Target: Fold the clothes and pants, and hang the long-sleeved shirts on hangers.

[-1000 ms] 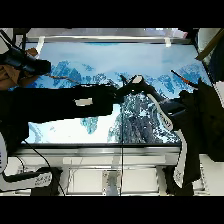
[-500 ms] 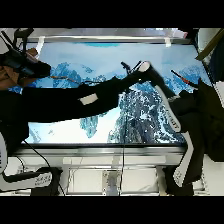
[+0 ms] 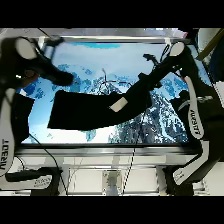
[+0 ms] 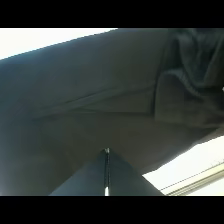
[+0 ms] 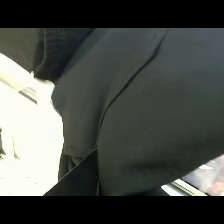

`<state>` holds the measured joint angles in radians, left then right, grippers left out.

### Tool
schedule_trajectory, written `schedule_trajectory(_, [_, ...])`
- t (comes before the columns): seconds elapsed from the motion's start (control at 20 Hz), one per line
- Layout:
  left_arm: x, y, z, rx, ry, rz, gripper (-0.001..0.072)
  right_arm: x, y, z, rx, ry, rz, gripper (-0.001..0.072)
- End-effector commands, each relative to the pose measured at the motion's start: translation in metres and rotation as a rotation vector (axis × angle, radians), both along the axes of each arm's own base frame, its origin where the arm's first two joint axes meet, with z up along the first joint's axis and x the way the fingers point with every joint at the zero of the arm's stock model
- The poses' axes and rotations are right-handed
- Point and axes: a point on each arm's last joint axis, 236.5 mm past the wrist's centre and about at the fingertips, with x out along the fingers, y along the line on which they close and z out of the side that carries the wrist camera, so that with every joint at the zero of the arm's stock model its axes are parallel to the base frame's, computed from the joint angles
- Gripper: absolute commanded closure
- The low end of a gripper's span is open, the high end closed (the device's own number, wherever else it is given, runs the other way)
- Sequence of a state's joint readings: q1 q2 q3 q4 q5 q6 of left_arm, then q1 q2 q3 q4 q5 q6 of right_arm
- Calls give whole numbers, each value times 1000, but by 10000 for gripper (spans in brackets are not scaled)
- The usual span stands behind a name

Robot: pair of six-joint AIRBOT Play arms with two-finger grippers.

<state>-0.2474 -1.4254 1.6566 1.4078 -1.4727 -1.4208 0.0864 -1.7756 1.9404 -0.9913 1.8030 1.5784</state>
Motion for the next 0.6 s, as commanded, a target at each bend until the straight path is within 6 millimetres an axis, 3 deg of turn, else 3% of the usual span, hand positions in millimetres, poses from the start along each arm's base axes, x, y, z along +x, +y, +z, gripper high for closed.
schedule_trajectory(0.0, [-7,-53,-73,11,72,-91,699,-6,-15,6,-37,4,-3,687])
schedule_trajectory(0.15, [-24,-90,-141,59,185,-176,699,-11,-3,6,-36,4,27,687])
schedule_trajectory(0.25, [-25,-110,-169,70,197,-210,699,-16,9,6,-36,3,59,687])
schedule_trajectory(0.4, [-18,-125,-184,58,166,-212,699,-25,32,6,-35,-5,112,687])
schedule_trajectory(0.55, [-11,-117,-180,54,152,-191,699,-19,61,6,-17,-69,118,687])
